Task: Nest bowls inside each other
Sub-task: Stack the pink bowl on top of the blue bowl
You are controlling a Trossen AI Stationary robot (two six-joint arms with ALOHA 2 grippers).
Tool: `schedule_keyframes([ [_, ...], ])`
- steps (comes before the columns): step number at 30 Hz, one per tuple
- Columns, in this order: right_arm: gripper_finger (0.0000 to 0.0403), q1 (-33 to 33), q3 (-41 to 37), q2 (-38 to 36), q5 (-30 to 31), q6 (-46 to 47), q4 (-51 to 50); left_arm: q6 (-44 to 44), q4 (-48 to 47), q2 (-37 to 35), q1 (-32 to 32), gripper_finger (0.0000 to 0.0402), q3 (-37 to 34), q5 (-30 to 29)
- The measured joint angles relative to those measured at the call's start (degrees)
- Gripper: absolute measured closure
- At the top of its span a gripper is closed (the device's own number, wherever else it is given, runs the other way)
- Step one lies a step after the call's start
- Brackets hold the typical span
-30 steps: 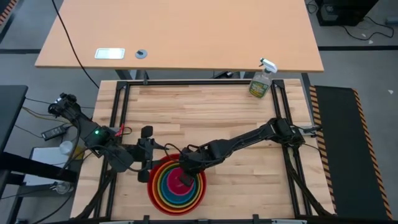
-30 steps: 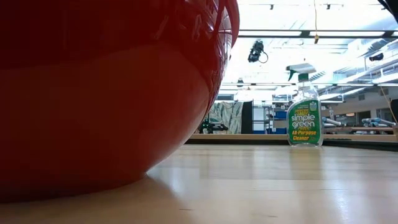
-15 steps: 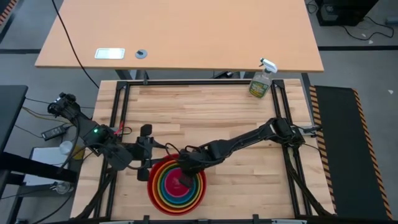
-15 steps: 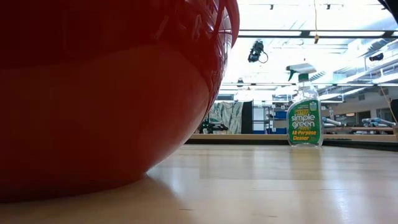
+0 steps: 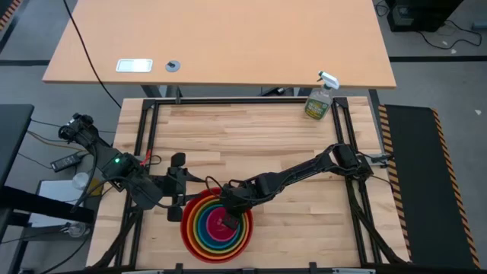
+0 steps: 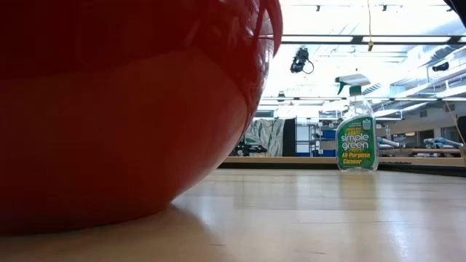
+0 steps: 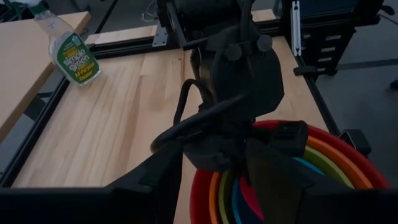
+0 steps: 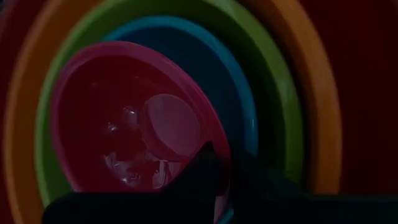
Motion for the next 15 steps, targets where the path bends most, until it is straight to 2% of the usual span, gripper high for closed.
schedule_keyframes([
  [9,0.0362,-0.3,-1.0,-0.1,-2.2,4.3,-1.5,-1.0,-0.8,0.0,0.0,0.0222,0.0,0.2],
  [15,0.0326,-0.7,-0.9,-0.1,-3.7,5.2,-0.9,-1.0,-1.1,0.0,0.0,0.0222,0.0,0.3],
])
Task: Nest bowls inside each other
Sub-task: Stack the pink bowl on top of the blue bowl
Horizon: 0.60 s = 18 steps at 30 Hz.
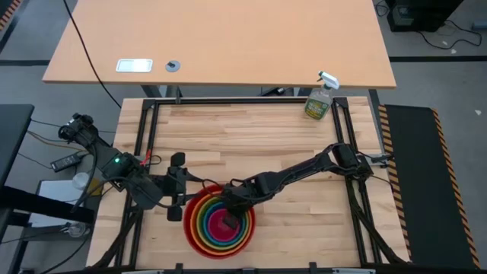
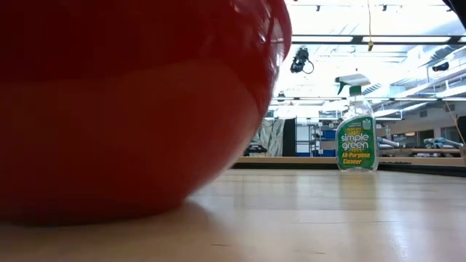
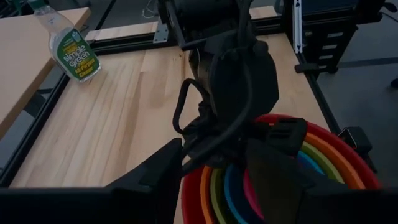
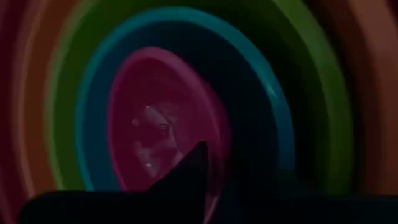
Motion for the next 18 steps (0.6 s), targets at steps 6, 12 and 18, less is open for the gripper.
schedule_keyframes([
  [6,0.0276,-0.1,0.0,0.0,0.0,-0.3,-0.3,-0.3,-0.8,0.0,0.0,0.0222,0.0,0.1],
  [12,0.0262,-0.4,0.0,0.0,-1.3,-0.1,-0.1,-0.3,-0.8,0.0,0.0,0.0222,0.0,0.1],
  [18,0.0263,-1.4,0.0,-1.3,-4.1,2.2,-0.6,-0.2,-0.8,0.0,0.0,0.0222,0.0,0.1],
])
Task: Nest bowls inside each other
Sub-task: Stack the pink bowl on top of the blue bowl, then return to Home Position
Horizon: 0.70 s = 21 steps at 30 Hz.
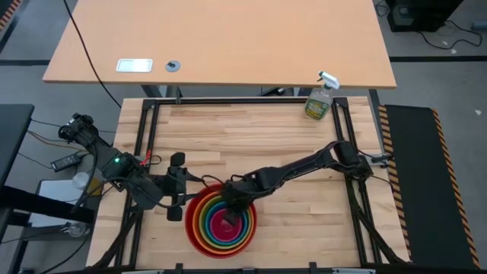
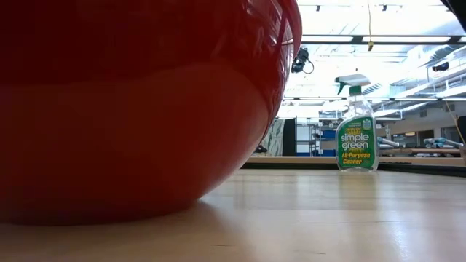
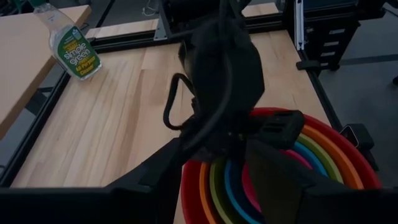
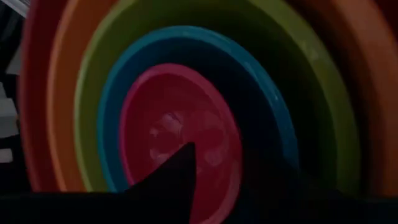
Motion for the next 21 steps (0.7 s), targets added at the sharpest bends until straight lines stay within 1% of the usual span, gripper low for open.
schedule_keyframes([
  [6,0.0264,-1.4,0.0,-3.3,0.3,0.3,-2.7,0.2,0.2,0.0,0.0,0.0222,0.0,0.0],
  [12,0.0264,-3.2,0.1,-7.9,4.5,-2.8,-5.6,0.5,-0.3,0.1,0.2,0.0222,0.0,0.1],
  [21,0.0264,-5.9,0.0,-11.4,5.4,-8.5,-18.3,-0.8,-2.8,0.1,0.2,0.0222,0.0,0.0],
])
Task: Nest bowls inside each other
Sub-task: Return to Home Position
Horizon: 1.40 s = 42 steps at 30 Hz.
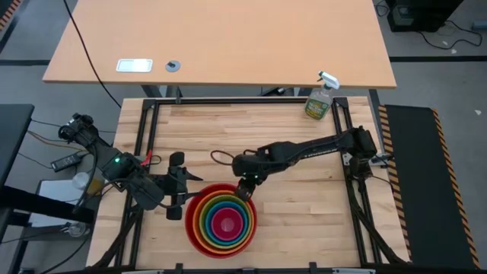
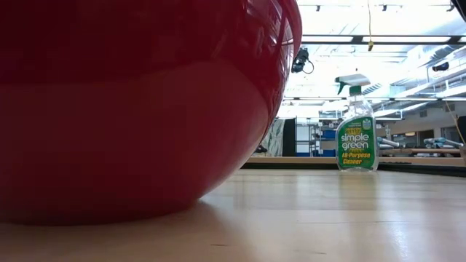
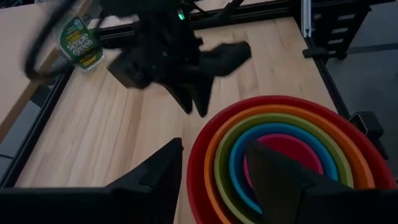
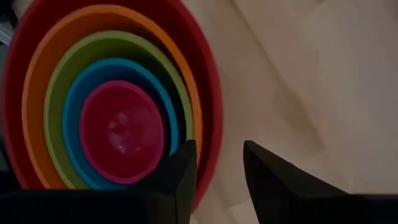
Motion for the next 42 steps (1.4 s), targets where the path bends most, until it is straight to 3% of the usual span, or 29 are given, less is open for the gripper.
schedule_keyframes([
  [9,0.0264,-2.6,0.0,-4.1,1.9,-3.9,-5.1,1.0,-0.2,0.0,0.2,0.0222,0.0,0.0],
  [17,0.0264,-5.0,-1.9,-8.5,3.5,-7.0,-6.9,3.0,-1.1,-0.1,4.1,0.0222,0.0,1.1],
  [29,0.0268,-6.3,-24.1,-27.0,8.7,-1.6,9.7,4.4,-2.0,-7.6,9.5,0.0253,-2.8,4.0],
  [35,0.0276,-6.2,-33.9,-36.3,13.3,3.3,14.9,2.0,0.6,-13.7,12.1,0.026,-10.1,4.0],
  [42,0.0277,-7.1,-42.1,-45.9,15.7,4.5,18.4,-3.2,10.6,-20.8,14.8,0.026,-21.3,4.7],
])
